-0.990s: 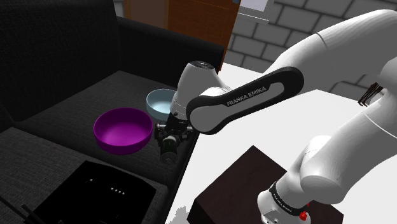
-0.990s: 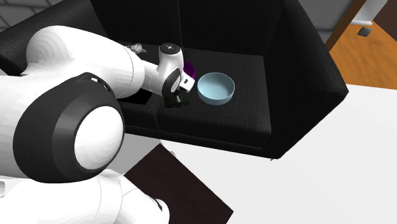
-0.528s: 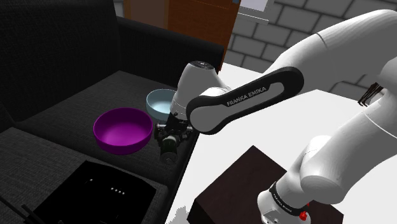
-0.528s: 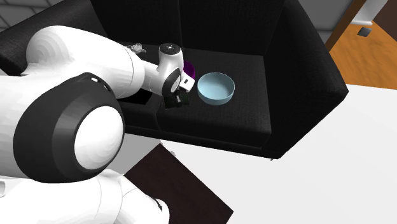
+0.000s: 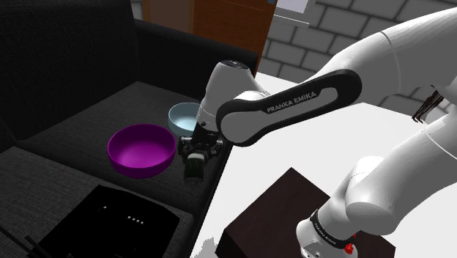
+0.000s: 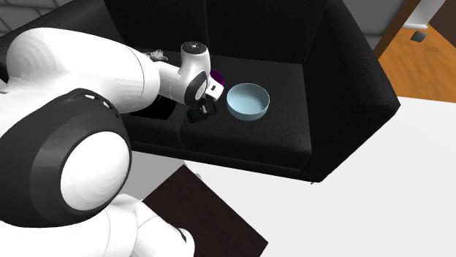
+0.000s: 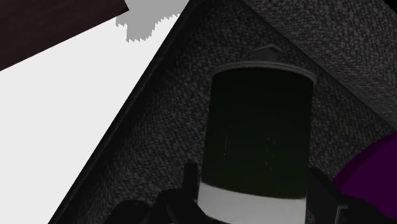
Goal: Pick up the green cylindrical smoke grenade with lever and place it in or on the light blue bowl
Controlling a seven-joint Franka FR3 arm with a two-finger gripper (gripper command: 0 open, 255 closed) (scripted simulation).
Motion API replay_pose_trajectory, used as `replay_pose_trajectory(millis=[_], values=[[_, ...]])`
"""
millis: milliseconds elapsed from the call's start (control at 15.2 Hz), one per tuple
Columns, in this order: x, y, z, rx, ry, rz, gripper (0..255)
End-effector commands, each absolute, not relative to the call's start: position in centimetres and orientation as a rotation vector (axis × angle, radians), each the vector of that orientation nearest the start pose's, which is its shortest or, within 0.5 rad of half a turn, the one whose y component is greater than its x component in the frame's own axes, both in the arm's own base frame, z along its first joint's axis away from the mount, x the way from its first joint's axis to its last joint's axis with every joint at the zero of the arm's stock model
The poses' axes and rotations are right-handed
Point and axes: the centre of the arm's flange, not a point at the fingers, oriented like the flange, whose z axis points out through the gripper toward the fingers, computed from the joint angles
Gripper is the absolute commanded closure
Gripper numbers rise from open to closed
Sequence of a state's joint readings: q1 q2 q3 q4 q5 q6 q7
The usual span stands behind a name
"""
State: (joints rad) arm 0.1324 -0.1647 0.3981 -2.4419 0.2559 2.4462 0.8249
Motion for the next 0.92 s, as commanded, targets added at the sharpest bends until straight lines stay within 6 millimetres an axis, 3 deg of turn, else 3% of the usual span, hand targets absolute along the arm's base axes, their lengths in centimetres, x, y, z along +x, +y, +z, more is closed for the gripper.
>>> replay_pose_trajectory(millis=[0, 858], values=[[41.4, 24.4, 38.6, -2.866, 0.698, -0.079, 255], [41.4, 24.4, 45.4, -2.866, 0.698, -0.079, 255]])
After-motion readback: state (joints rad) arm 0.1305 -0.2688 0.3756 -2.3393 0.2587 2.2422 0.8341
